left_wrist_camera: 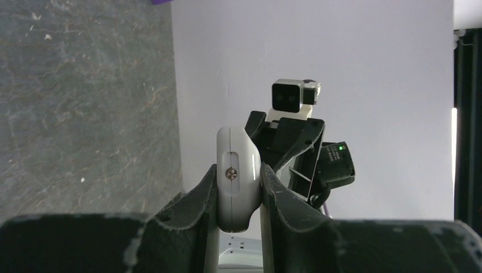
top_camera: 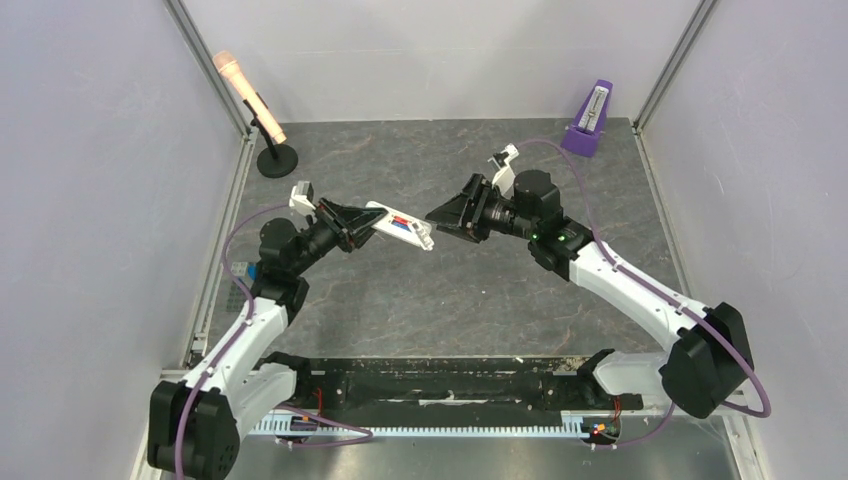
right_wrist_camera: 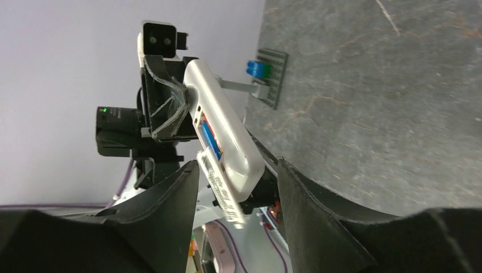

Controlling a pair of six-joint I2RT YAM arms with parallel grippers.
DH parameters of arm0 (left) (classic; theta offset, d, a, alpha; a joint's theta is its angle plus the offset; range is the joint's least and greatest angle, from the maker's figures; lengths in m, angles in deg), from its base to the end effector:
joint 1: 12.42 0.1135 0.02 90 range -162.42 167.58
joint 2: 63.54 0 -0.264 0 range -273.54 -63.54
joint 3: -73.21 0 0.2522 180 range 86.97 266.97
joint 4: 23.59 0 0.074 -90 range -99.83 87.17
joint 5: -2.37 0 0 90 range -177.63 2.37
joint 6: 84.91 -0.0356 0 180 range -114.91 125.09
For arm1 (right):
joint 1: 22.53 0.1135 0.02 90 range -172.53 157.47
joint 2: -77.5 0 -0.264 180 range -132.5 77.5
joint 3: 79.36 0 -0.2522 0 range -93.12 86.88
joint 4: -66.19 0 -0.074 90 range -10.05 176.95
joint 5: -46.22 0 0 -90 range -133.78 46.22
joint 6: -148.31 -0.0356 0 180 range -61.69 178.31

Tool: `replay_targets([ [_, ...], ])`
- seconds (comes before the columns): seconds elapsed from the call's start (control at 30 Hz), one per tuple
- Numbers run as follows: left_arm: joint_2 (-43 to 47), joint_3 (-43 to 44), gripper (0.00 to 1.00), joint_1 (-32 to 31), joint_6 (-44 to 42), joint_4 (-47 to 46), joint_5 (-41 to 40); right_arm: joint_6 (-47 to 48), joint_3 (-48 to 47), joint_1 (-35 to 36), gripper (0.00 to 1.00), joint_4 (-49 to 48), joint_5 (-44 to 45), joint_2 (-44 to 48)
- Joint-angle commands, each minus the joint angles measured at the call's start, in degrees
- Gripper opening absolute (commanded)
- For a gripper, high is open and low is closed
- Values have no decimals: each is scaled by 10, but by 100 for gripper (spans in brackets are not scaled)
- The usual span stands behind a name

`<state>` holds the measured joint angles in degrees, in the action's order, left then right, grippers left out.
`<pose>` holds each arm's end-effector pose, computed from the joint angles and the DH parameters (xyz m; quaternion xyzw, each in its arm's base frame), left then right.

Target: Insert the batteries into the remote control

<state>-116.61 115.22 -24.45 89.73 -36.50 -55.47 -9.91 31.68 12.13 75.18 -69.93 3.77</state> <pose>0.2044 -0.0629 0.2795 -0.2354 0.6565 -0.6438 0.3150 0.2381 0.1837 0.3208 0.0875 0.7740 0.5811 0.2356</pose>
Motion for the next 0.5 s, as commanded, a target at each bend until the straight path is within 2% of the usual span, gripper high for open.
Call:
replay_targets([
  [0.0, -13, -19, 2, -1, -19, -51, 43, 53, -26, 1, 56, 94, 33, 19],
  [0.13, -27, -28, 2, -1, 4, -59, 53, 48, -33, 1, 57, 115, 45, 20],
  [0.23, -30, -30, 2, 0, -12, -14, 41, 57, -40, 1, 57, 133, 58, 12],
  [0.37, -43, -22, 2, 0, -88, 69, 20, 109, -24, -3, 57, 162, 88, 2],
  [0.47, -45, -18, 2, 0, -157, 130, -3, 205, -12, -3, 57, 219, 122, -10],
])
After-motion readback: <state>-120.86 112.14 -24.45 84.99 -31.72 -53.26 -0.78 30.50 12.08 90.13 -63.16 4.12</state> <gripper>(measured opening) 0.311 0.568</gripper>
